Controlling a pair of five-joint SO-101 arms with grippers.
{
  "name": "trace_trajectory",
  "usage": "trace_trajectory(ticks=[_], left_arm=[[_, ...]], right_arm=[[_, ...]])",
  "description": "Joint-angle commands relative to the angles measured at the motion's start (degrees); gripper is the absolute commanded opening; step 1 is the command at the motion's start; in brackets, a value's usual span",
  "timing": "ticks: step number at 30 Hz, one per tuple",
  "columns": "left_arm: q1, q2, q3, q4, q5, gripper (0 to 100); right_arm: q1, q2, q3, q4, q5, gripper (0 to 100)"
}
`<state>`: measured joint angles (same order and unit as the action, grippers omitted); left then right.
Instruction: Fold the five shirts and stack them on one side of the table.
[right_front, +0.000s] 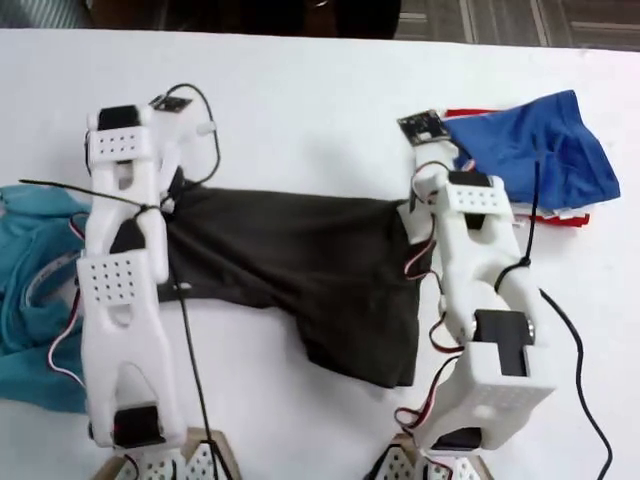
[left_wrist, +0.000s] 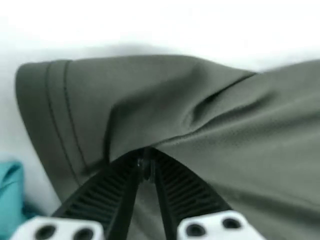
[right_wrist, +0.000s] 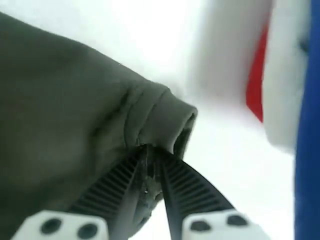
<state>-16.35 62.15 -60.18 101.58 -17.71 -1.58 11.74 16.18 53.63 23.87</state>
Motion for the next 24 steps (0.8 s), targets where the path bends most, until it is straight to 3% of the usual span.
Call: trace_trajectory(ticks=[1,7,13,19,24], left_arm=[[-2.55,-3.96,-1.98,0.79,-1.32,2],[-2.73,-14.51,2.15,0.97,-1.32,2],[-2.37,-29.8,25.54,-0.97,-3.08,3],[-4.4,-40.97,59.47,-20.48,-5.89,3],[-4.57,-46.95,77.76,-34.11,-6.77,3]], right_arm=[[-1.36,-1.98,-3.78,2.07,-0.35,1.9],[-4.26,-9.54,-3.6,10.59,-0.18,1.9],[-9.98,-21.41,5.1,13.23,0.0,1.9],[-13.85,-30.64,20.31,12.97,0.62,1.9],[-14.29,-33.36,30.59,12.97,10.2,1.9]])
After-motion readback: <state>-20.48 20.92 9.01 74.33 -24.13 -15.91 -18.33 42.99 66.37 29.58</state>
